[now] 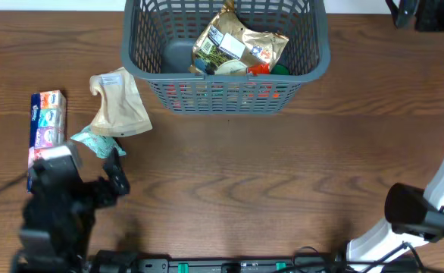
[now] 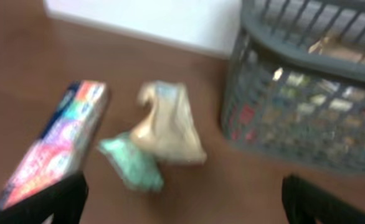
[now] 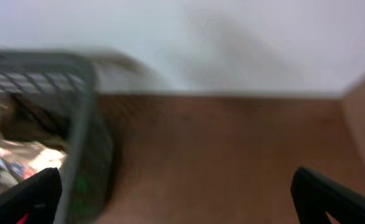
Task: Pack container
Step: 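Reach the left gripper to the beige pouch and grasp it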
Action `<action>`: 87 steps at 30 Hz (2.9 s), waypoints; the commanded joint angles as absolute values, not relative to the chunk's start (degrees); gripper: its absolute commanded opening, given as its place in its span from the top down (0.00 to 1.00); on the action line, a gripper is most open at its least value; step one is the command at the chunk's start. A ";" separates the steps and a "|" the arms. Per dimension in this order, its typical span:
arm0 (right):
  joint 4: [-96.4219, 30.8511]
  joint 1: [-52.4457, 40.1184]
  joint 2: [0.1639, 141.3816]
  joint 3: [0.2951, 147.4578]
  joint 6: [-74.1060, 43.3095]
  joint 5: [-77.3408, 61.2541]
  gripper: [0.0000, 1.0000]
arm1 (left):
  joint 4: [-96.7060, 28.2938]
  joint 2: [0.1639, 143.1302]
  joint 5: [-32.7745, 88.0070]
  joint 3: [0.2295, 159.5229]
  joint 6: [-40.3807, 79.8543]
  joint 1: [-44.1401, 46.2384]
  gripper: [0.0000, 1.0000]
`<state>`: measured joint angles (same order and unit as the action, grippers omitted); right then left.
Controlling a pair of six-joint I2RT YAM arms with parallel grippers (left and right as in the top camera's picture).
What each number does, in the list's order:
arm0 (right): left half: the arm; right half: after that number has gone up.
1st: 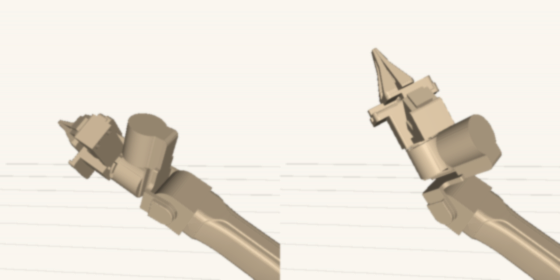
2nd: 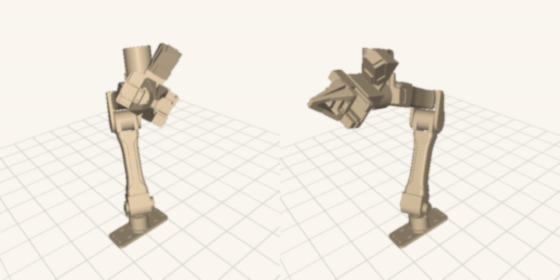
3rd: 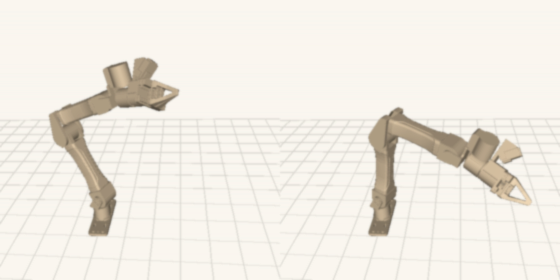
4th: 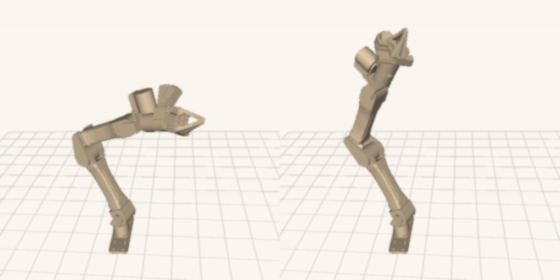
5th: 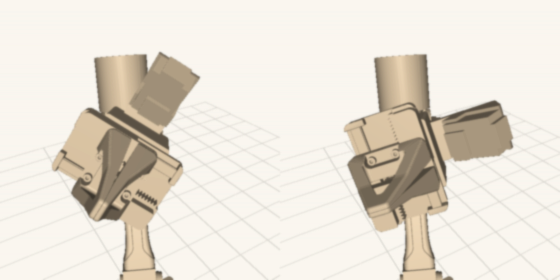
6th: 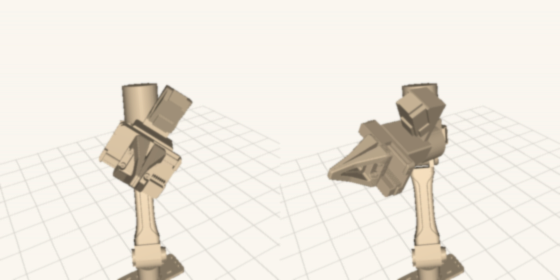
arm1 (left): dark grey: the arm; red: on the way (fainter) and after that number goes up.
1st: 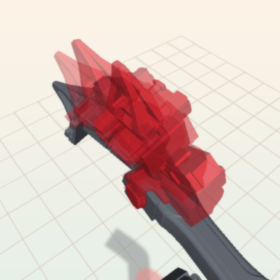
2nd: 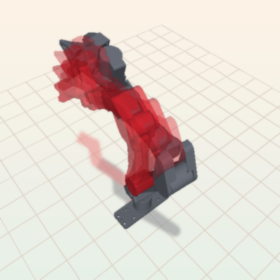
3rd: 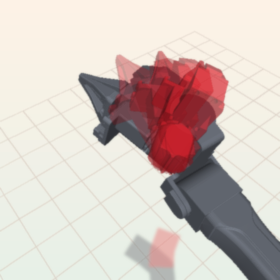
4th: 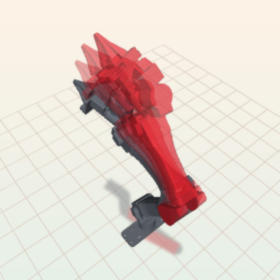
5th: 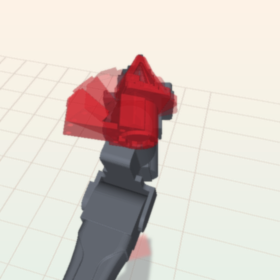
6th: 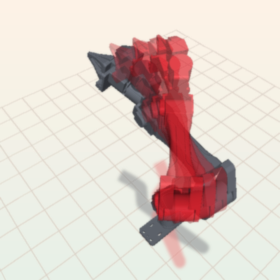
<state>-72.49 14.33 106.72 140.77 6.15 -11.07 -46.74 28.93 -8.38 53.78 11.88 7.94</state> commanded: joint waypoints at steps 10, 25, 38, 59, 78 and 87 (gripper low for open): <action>-79.31 19.59 114.63 139.81 3.49 -12.23 0.01 | -82.70 72.90 -11.03 98.56 12.12 8.05 0.02; -81.45 19.70 117.34 139.81 8.08 -10.33 0.01 | -68.23 88.58 -8.86 98.50 9.61 -0.12 0.02; -81.91 19.81 117.34 139.81 8.84 -10.37 0.01 | -62.19 102.89 6.50 98.50 -0.47 -10.35 0.02; -83.64 19.79 117.34 139.81 8.84 -10.35 0.01 | -45.25 116.84 7.07 98.50 -4.27 -10.33 0.02; -83.61 19.79 117.34 139.81 8.82 -10.37 0.01 | -44.93 126.06 7.11 98.50 -3.81 -10.26 0.02; -83.83 19.79 117.34 139.81 8.64 -10.57 0.01 | -46.52 128.55 7.11 98.48 -3.84 -9.93 0.01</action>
